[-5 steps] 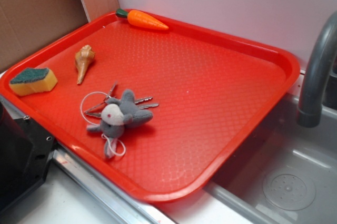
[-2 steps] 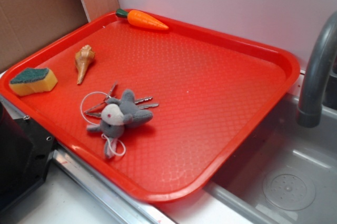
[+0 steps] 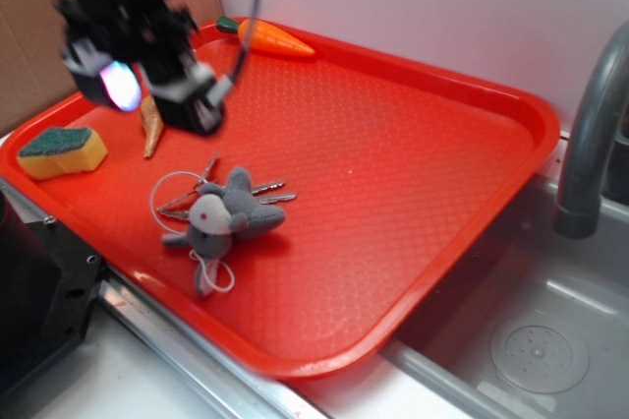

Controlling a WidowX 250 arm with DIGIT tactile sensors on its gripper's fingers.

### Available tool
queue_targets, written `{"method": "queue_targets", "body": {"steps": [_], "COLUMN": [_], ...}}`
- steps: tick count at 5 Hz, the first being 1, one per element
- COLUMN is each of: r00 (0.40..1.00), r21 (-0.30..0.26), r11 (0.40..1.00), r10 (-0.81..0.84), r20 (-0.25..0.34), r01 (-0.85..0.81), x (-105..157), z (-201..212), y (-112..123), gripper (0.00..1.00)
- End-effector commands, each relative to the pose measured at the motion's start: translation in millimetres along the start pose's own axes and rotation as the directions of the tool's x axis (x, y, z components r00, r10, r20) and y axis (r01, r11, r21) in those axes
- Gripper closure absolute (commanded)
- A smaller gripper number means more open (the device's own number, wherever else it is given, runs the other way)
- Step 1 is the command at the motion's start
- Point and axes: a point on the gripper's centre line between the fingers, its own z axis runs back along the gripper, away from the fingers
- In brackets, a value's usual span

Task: Grab the gray animal.

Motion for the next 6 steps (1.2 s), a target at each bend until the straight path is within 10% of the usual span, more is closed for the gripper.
{"method": "queue_targets", "body": {"steps": [1,2,3,6], "r00": [0.998,0.997,0.997,0.996], "r21": [0.031,0.050,0.045,-0.013], "r11": [0.999,0.999,0.999,0.996], "r10": [-0.032,-0.015,-0.008,-0.086], "r20": [-0.061,-0.079,-0.076,0.011], "r01": [0.034,0.019,0.011,0.086], "x": [2.4,-2.0,-4.5,17.2], "z": [-57.6,-70.4,-71.6,18.2], "y": [-18.4,-14.9,-13.5,17.0], "gripper": [0.00,0.07,1.00,1.00]}}
